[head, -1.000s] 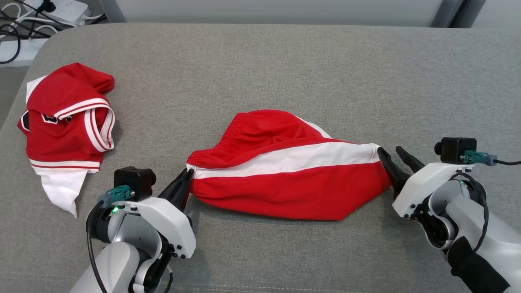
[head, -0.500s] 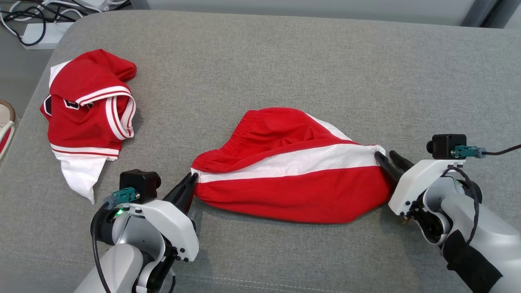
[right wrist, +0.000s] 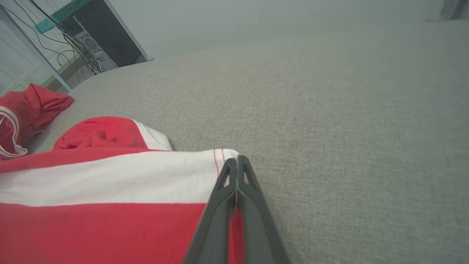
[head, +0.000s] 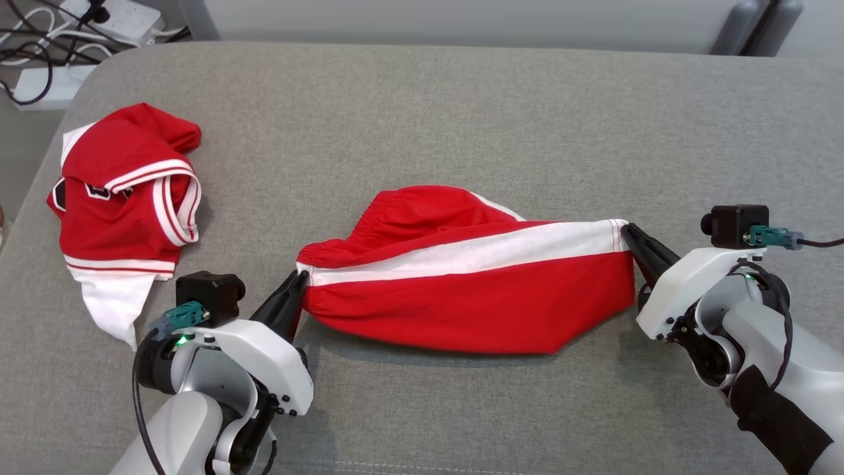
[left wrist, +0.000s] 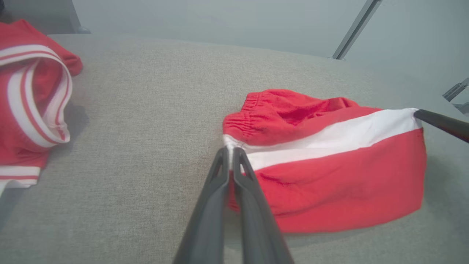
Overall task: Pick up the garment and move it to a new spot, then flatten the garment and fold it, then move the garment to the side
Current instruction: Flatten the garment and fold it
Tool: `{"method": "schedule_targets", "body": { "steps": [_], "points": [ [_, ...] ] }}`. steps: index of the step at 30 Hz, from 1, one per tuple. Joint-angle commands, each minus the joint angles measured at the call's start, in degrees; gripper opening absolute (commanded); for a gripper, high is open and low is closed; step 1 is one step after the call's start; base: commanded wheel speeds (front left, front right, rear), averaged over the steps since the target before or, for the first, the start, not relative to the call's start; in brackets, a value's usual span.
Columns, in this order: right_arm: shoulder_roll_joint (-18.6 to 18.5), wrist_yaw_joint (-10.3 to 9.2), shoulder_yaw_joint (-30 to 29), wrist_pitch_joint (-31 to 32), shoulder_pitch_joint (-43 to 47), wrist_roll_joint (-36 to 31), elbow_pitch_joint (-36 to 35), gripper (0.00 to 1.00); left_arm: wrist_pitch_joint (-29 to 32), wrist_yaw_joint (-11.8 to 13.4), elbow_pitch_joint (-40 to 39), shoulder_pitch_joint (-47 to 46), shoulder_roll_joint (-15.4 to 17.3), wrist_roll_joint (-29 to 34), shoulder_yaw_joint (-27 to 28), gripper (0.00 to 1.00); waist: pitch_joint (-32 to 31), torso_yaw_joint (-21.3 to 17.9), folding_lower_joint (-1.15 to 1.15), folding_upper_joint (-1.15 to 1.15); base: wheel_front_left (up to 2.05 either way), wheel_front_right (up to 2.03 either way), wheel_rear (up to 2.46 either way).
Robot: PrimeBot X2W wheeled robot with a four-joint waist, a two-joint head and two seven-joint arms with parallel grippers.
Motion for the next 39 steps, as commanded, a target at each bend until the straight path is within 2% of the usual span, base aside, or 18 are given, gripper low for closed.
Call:
{"method": "schedule_targets", "body": {
  "steps": [1, 5, 13, 21, 25, 30, 33, 36, 39],
  "points": [
    [-1.1, 0.19, 0.6, -1.3, -0.3, 0.4, -1.5, 0.00, -1.0, 0.7, -1.6, -2.0, 1.6, -0.1, 2.8, 0.00, -1.2, -0.9, 0.00, 0.00, 0.00, 0.00, 0.00],
    [-3.1, 0.19, 0.4, -2.4, -1.3, 0.2, -3.5, 0.00, -2.6, 0.3, -3.0, -2.7, 1.6, -1.0, 4.3, 0.00, -2.9, -2.1, 0.00, 0.00, 0.00, 0.00, 0.00],
    [-8.1, 0.19, -3.2, -3.2, -4.3, -2.0, -8.8, 0.00, -1.7, -2.9, -6.6, -8.9, 2.7, -4.8, 7.5, 0.00, -7.6, -4.4, 0.00, 0.00, 0.00, 0.00, 0.00],
    [-14.7, 0.19, -12.4, -3.3, -4.9, -7.9, -20.8, 0.00, 4.7, -5.3, -12.0, -15.4, 2.5, -13.0, 10.3, 0.00, -13.4, -7.6, 0.00, 0.00, 0.00, 0.00, 0.00],
    [-19.2, 0.19, -18.7, -3.3, -3.6, -10.3, -27.8, 0.00, 8.1, -4.7, -18.2, -17.8, 1.1, -17.3, 11.1, 0.00, -14.7, -8.7, 0.00, 0.00, 0.00, 0.00, 0.00],
    [-22.7, 0.19, -28.0, -3.0, -0.5, -12.1, -36.8, 0.00, 12.5, -2.2, -26.2, -19.8, -0.3, -21.0, 10.8, 0.00, -15.1, -10.1, 0.00, 0.00, 0.00, 0.00, 0.00],
    [-22.6, 0.19, -32.3, 0.0, 1.7, -13.5, -40.1, 0.00, 15.0, -1.0, -27.2, -20.7, -0.2, -21.3, 9.4, 0.00, -14.7, -10.7, 0.00, 0.00, 0.00, 0.00, 0.00],
    [-19.5, 0.19, -33.0, 4.4, 3.3, -14.9, -40.4, 0.00, 16.4, -0.9, -23.3, -21.2, -0.9, -21.6, 7.8, 0.00, -13.8, -10.9, 0.00, 0.00, 0.00, 0.00, 0.00],
    [-15.0, 0.19, -31.4, 8.4, 2.0, -16.3, -36.2, 0.00, 15.3, -3.4, -15.6, -23.2, -0.9, -20.1, 6.4, 0.00, -12.2, -11.1, 0.00, 0.00, 0.00, 0.00, 0.00]
  ]
}}
